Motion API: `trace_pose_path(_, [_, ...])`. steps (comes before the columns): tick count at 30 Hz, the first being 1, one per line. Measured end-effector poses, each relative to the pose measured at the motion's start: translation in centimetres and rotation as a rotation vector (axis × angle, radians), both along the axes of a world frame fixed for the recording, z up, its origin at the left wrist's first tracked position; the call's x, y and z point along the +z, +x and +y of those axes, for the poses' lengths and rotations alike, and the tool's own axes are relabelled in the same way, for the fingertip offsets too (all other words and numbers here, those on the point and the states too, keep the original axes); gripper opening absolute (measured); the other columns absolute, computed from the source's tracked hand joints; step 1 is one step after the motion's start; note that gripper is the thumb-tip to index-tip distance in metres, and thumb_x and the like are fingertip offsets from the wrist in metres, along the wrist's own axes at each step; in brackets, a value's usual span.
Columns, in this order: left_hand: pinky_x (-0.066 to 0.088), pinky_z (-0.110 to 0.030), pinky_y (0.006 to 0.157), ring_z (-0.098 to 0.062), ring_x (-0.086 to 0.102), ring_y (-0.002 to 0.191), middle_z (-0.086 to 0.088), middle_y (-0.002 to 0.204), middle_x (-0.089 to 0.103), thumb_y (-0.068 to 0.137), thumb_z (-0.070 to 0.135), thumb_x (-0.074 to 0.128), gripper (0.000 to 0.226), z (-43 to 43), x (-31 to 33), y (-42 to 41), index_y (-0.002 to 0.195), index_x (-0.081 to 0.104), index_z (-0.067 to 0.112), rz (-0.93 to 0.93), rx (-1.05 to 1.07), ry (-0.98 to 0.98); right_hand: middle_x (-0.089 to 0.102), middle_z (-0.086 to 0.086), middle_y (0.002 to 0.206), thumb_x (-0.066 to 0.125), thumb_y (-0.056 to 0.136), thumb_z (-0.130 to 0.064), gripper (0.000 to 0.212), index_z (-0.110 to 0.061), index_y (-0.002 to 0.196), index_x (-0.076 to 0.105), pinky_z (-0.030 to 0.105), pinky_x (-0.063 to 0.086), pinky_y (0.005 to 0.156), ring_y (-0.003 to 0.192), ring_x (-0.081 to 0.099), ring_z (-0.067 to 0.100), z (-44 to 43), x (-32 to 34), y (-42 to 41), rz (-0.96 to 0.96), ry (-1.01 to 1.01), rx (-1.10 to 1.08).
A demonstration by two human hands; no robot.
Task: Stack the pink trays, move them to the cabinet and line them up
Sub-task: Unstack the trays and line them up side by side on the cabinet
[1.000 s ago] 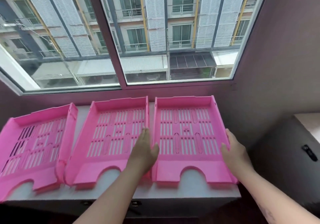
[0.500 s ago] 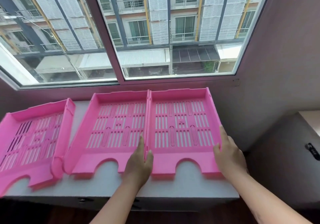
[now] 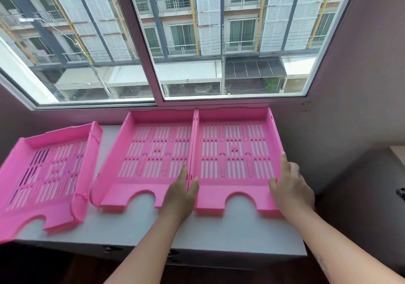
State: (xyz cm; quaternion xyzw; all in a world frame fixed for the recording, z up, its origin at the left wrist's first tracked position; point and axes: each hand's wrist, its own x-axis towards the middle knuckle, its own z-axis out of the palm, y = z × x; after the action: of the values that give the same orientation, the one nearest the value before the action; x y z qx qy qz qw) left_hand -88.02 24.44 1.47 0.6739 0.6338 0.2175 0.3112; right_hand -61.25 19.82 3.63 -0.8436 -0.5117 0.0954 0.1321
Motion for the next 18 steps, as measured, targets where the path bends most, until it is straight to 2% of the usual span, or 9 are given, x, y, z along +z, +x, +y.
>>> trace_pose_path(1, [0.038, -0.04, 0.105, -0.025, 0.042, 0.136, -0.008, 0.153, 0.04, 0.096, 0.049, 0.044, 0.074, 0.0, 0.3, 0.0, 0.155, 0.009, 0.022, 0.004, -0.015, -0.014, 0.043, 0.013, 0.144, 0.054, 0.091, -0.03, 0.076, -0.015, 0.156, 0.017, 0.045, 0.05, 0.09, 0.12, 0.054, 0.03, 0.0, 0.2, -0.1, -0.082, -0.016, 0.004])
trace_pose_path(2, [0.037, -0.042, 0.106, -0.027, 0.039, 0.139, -0.007, 0.154, 0.038, 0.094, 0.055, 0.044, 0.077, 0.0, 0.5, -0.1, 0.155, 0.01, 0.022, 0.011, -0.029, -0.015, 0.036, 0.014, 0.152, 0.055, 0.09, -0.032, 0.077, -0.012, 0.155, 0.021, 0.049, 0.039, 0.106, 0.136, 0.041, 0.032, 0.0, 0.4, -0.3, -0.171, -0.027, 0.011])
trace_pose_path(3, [0.036, -0.044, 0.106, -0.026, 0.038, 0.139, -0.006, 0.154, 0.037, 0.092, 0.06, 0.044, 0.08, -0.1, 0.8, -0.3, 0.155, 0.012, 0.021, 0.02, -0.037, -0.008, 0.032, 0.015, 0.157, 0.055, 0.089, -0.034, 0.076, -0.01, 0.154, 0.025, 0.053, 0.027, 0.115, 0.144, 0.03, 0.033, 0.1, 0.5, -0.6, -0.237, -0.03, 0.025])
trace_pose_path(5, [0.038, -0.047, 0.106, -0.024, 0.039, 0.138, -0.004, 0.155, 0.038, 0.087, 0.068, 0.04, 0.084, -0.3, 1.4, -1.3, 0.153, 0.019, 0.021, 0.039, -0.023, 0.02, 0.031, 0.015, 0.158, 0.054, 0.089, -0.036, 0.072, -0.009, 0.152, 0.032, 0.056, 0.013, 0.119, 0.148, 0.022, 0.034, 0.4, 0.8, -1.6, -0.28, -0.01, 0.098])
trace_pose_path(7, [0.041, -0.049, 0.105, -0.023, 0.041, 0.137, -0.002, 0.153, 0.041, 0.087, 0.069, 0.038, 0.082, -0.3, 2.0, -3.2, 0.151, 0.025, 0.022, 0.087, 0.022, 0.078, 0.034, 0.014, 0.157, 0.053, 0.089, -0.037, 0.068, -0.012, 0.15, 0.036, 0.055, 0.009, 0.12, 0.148, 0.024, 0.032, 0.9, 0.9, -3.4, -0.244, 0.014, 0.188])
trace_pose_path(9, [0.044, -0.048, 0.102, -0.023, 0.044, 0.134, -0.003, 0.148, 0.047, 0.089, 0.063, 0.041, 0.075, -0.2, 2.5, -5.7, 0.149, 0.031, 0.02, 0.15, 0.071, 0.146, 0.039, 0.013, 0.154, 0.054, 0.088, -0.037, 0.064, -0.013, 0.146, 0.041, 0.053, 0.011, 0.121, 0.145, 0.031, 0.031, 1.4, 1.3, -6.0, -0.193, 0.054, 0.25])
trace_pose_path(12, [0.044, -0.048, 0.1, -0.026, 0.047, 0.13, -0.008, 0.142, 0.052, 0.091, 0.048, 0.05, 0.063, 0.3, 3.2, -10.6, 0.145, 0.039, 0.017, 0.216, 0.166, 0.227, 0.043, 0.013, 0.15, 0.053, 0.089, -0.039, 0.061, -0.012, 0.143, 0.045, 0.05, 0.023, 0.119, 0.142, 0.036, 0.031, 2.3, 2.1, -10.6, -0.099, 0.118, 0.336])
trace_pose_path(16, [0.042, -0.051, 0.103, -0.03, 0.046, 0.128, -0.012, 0.138, 0.054, 0.089, 0.038, 0.052, 0.056, 1.1, 3.4, -18.1, 0.138, 0.044, 0.013, 0.382, 0.333, 0.295, 0.034, 0.012, 0.157, 0.046, 0.092, -0.044, 0.066, -0.015, 0.149, 0.036, 0.046, 0.032, 0.115, 0.146, 0.03, 0.027, 3.6, 2.4, -17.0, 0.086, 0.103, 0.374])
trace_pose_path(18, [0.037, -0.051, 0.106, -0.032, 0.038, 0.133, -0.014, 0.144, 0.047, 0.09, 0.04, 0.048, 0.059, 1.4, 3.0, -21.1, 0.14, 0.04, 0.011, 0.41, 0.425, 0.246, 0.027, 0.01, 0.16, 0.047, 0.093, -0.043, 0.068, -0.017, 0.153, 0.029, 0.045, 0.036, 0.112, 0.148, 0.026, 0.026, 4.0, 2.1, -19.8, 0.141, 0.084, 0.365])
